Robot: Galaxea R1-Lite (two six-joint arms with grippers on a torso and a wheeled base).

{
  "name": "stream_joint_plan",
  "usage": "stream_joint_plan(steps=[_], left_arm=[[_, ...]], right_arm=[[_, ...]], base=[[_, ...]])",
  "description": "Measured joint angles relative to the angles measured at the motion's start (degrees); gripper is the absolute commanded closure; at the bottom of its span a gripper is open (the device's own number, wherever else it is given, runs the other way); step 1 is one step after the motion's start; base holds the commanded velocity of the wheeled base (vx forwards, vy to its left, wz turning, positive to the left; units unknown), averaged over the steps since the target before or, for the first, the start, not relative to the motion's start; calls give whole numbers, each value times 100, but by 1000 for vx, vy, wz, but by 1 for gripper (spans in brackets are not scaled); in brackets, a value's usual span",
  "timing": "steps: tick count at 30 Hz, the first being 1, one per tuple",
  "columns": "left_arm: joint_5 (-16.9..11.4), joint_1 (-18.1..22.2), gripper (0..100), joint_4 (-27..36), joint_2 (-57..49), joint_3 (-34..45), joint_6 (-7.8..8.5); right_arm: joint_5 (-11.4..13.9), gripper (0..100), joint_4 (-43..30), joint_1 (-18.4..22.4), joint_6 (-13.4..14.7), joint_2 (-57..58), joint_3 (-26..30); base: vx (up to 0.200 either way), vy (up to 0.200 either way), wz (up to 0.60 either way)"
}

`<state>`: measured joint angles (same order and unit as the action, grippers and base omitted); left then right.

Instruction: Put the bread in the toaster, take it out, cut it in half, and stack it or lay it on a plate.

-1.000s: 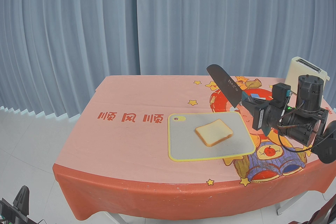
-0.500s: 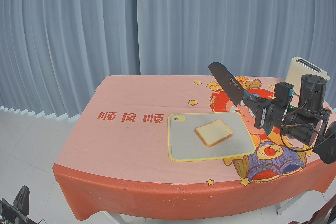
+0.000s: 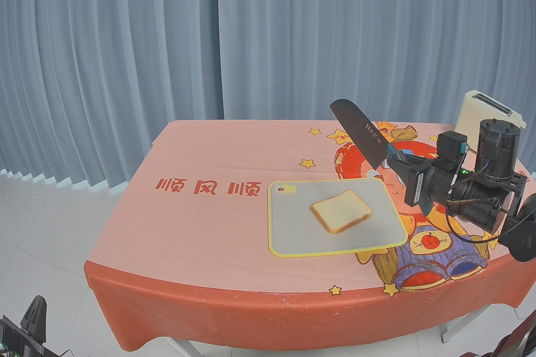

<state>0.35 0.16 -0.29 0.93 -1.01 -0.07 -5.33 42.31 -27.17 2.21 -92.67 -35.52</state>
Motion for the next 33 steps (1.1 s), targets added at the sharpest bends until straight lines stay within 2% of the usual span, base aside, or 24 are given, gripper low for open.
stream_joint_plan(steps=[19,23,28,33], left_arm=[[-67,0,100,-101,0,0,7],[-84,0,100,-367,0,0,7],[-95,0,100,-1229,0,0,7],[-98,5,100,-1163,0,0,10]], right_arm=[[-4,100,2,-48,-16,23,20],[-4,100,2,-50,-18,28,20],[-11,100,2,-50,-22,28,35],[-26,100,0,-85,-27,30,57]], base=[[0,0,0],[0,0,0],[0,0,0],[0,0,0]])
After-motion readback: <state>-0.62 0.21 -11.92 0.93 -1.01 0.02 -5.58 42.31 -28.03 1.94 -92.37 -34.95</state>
